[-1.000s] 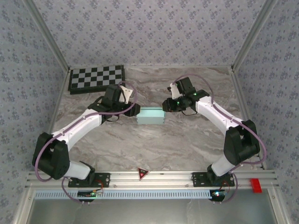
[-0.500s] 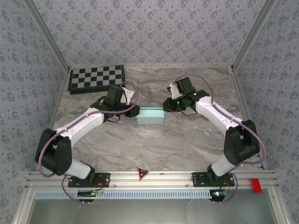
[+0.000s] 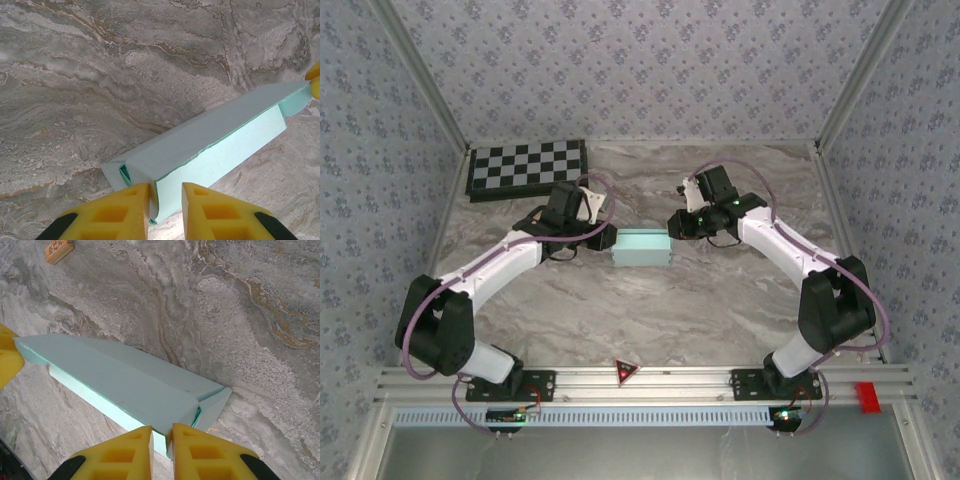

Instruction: Fold the paper box

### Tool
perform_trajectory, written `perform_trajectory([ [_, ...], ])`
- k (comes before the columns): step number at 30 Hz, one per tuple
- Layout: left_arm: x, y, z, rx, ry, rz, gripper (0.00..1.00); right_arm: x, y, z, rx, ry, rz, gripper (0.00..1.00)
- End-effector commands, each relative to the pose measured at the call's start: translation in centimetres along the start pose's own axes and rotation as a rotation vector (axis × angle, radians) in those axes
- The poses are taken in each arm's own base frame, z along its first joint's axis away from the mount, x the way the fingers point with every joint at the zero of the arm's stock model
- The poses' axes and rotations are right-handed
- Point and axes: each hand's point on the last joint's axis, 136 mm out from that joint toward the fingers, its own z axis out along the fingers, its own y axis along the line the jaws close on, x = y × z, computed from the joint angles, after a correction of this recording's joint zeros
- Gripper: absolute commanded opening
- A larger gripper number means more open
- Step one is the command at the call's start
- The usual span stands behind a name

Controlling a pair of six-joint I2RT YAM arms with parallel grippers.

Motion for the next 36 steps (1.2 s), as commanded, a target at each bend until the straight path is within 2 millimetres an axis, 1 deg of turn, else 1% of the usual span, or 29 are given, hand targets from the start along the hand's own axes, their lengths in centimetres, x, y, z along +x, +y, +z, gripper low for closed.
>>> perform_trajectory([
  [1,0.5,-0.4,0.4,0.035,0.015,-0.02,0.23,0.9,0.1,0.7,-0.01,0.033,0.016,0.16],
  [3,0.6,-0.3,0.5,0.034,0.017,-0.029,0.23,0.9,0.1,0.7,-0.009,0.031,0.016,0.16],
  [4,0.7,-0.3,0.6,0.036,0.02,-0.028,0.23,1.9,-0.5,1.1,0.0,0.056,0.026,0.16],
  [5,0.7,-0.3,0.6,0.036,0.02,-0.032,0.23,2.1,-0.5,1.2,0.001,0.06,0.028,0.16],
  [12,0.7,-0.5,0.6,0.048,0.018,-0.039,0.23,2.3,-0.7,1.4,0.005,0.065,0.03,0.15],
  [23,2.7,0.4,1.0,0.026,0.06,-0.042,0.2,3.4,-1.1,1.9,0.012,0.088,0.035,0.14],
  [30,3.8,0.8,1.3,0.02,0.083,-0.051,0.2,4.5,-1.5,2.3,0.015,0.114,0.042,0.13],
  [36,4.2,1.0,1.5,0.018,0.092,-0.055,0.2,5.3,-1.7,2.6,0.023,0.135,0.043,0.13],
])
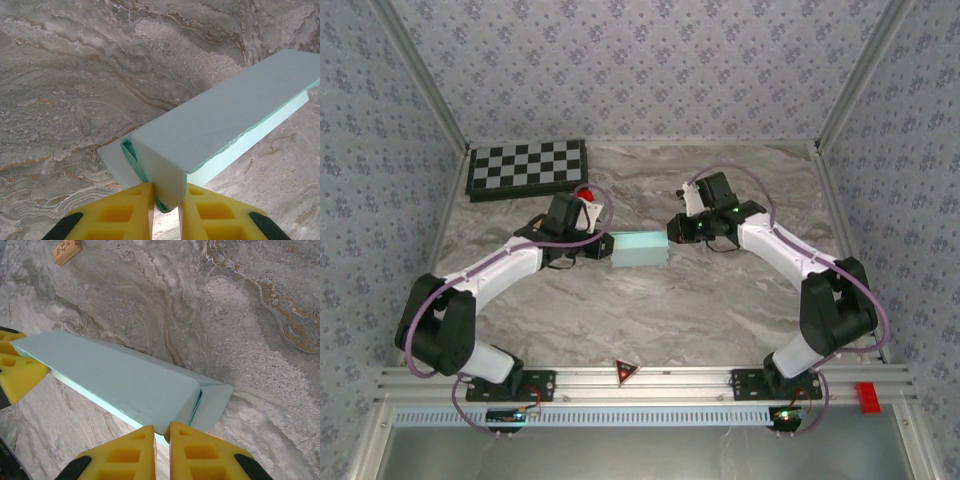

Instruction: Fold the paper box

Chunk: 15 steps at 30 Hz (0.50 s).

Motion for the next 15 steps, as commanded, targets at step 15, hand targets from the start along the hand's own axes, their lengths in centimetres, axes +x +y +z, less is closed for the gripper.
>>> perform_trajectory([
  [15,0.3,-0.9,-0.8,0.031,0.0,0.024,0.28,5.1,-2.1,1.7,0.083,0.173,0.057,0.13],
])
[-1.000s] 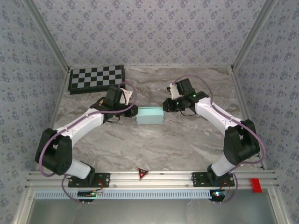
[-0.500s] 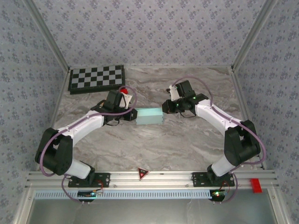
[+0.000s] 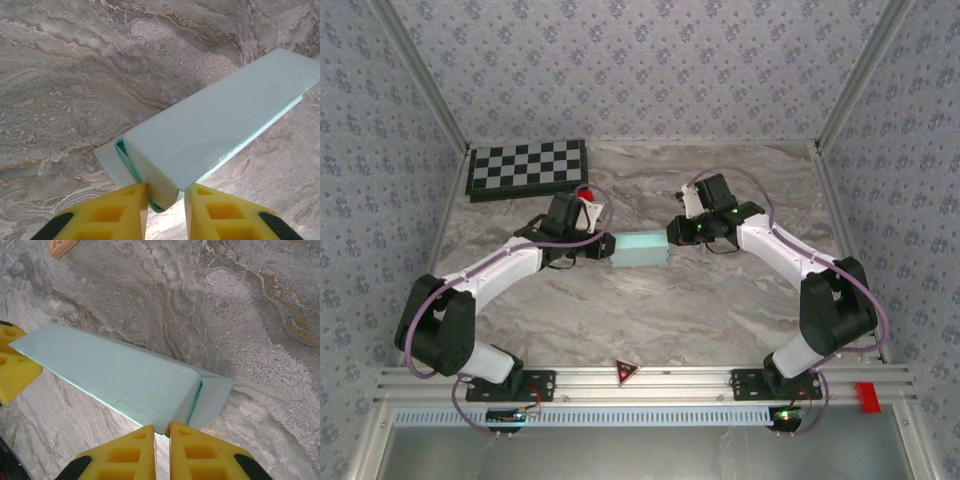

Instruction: Fold the paper box

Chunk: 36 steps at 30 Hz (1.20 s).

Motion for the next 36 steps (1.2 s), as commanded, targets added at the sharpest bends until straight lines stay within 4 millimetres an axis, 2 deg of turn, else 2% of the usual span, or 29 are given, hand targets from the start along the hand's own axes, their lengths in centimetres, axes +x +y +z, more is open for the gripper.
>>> perform_trajectory([
  [1,0.2,-0.8,-0.8,0.024,-0.004,0.024,0.3,4.4,-2.1,1.5,0.079,0.154,0.056,0.13],
  [13,-1.7,-2.1,-2.4,0.049,-0.063,0.049,0.44,3.9,-1.9,1.3,0.079,0.146,0.052,0.13],
  [23,-3.9,-3.3,-3.7,0.105,-0.163,0.012,0.48,3.6,-1.6,1.4,0.075,0.145,0.045,0.13],
  [32,-5.1,-1.2,-2.6,0.011,-0.166,-0.093,0.51,3.7,-1.6,1.4,0.074,0.146,0.045,0.13],
  [36,-4.6,-0.2,-1.6,-0.034,-0.113,-0.118,0.51,3.7,-1.6,1.4,0.075,0.147,0.046,0.13],
])
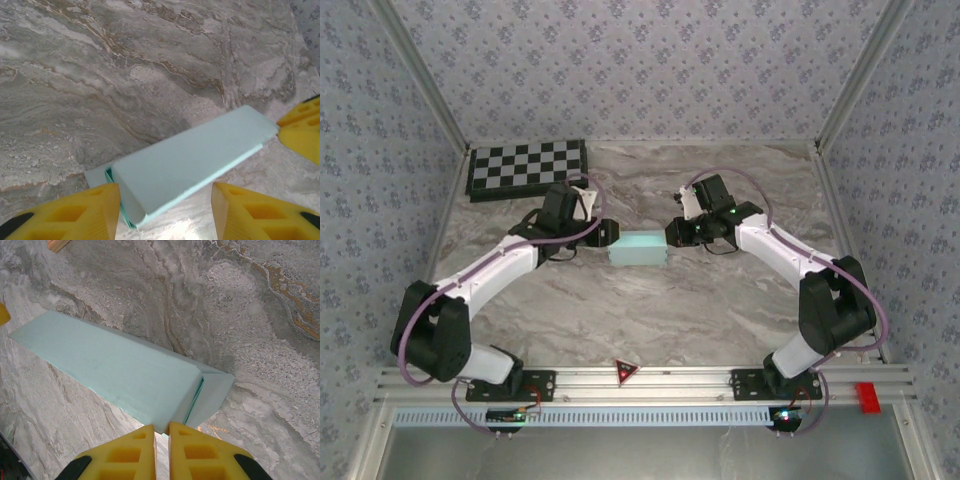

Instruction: Fold the paper box

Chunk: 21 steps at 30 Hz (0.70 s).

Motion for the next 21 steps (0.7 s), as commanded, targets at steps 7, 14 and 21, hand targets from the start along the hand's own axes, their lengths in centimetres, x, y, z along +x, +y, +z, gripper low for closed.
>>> perform_trajectory([
  [7,1.0,2.0,0.9,-0.097,0.078,-0.04,0.49,3.5,-1.9,1.3,0.082,0.135,0.046,0.13],
  [14,3.0,3.2,1.7,-0.128,0.144,-0.042,0.48,4.5,-2.7,1.9,0.109,0.16,0.057,0.13],
  [21,4.6,4.3,2.0,-0.159,0.183,-0.054,0.48,5.3,-3.7,2.5,0.144,0.186,0.07,0.13],
])
